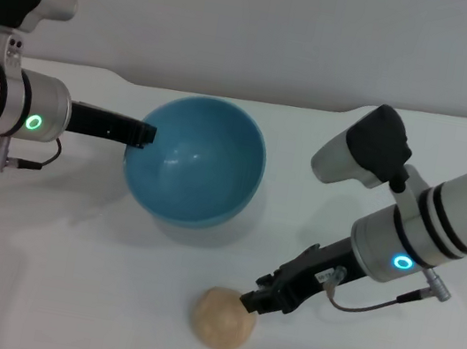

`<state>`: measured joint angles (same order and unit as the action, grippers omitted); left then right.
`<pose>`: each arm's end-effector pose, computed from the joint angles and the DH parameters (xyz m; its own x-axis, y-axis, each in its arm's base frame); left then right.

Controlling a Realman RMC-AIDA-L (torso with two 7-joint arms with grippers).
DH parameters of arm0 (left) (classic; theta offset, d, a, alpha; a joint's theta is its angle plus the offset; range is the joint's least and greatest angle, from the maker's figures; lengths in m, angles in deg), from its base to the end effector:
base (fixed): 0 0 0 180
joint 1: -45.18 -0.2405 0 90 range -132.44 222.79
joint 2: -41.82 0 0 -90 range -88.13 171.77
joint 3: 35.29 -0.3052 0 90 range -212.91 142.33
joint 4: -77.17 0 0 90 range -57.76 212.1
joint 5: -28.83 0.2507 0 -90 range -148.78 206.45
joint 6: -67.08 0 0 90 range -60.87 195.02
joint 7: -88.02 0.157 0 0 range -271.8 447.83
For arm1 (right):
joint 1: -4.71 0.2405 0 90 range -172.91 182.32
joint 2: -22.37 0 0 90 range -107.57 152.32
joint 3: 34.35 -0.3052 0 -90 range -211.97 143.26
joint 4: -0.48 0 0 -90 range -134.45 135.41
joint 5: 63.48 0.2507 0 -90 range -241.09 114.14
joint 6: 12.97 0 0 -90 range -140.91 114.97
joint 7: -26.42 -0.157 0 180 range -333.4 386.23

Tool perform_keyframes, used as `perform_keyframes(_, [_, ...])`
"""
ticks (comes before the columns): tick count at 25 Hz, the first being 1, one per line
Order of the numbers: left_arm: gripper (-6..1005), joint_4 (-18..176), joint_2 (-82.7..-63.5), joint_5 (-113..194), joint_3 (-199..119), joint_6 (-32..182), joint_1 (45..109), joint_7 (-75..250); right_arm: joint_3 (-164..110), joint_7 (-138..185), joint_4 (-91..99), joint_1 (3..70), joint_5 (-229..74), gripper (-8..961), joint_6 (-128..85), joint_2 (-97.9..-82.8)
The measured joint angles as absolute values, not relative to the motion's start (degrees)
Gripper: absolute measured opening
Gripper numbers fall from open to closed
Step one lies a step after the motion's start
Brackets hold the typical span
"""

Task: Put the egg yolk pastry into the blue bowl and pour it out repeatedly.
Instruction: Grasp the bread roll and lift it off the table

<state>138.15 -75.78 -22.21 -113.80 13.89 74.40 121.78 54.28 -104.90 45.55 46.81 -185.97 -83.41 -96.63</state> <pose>-0.2659 0.4665 -0.0488 0.6110 0.7091 0.3519 0.7779 -0.4554 -0.4330 0.2218 0.4181 -0.1444 0.7849 -0.6071 0.1242 -0.5967 -0.7945 -0.1127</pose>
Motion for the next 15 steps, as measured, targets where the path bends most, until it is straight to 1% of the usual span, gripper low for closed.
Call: perform_keyframes(15, [16, 140.76, -75.87, -19.94, -114.1, 11.24, 75.34, 119.74, 65.9, -104.47, 39.67, 47.35, -177.39, 219, -71.85, -96.97])
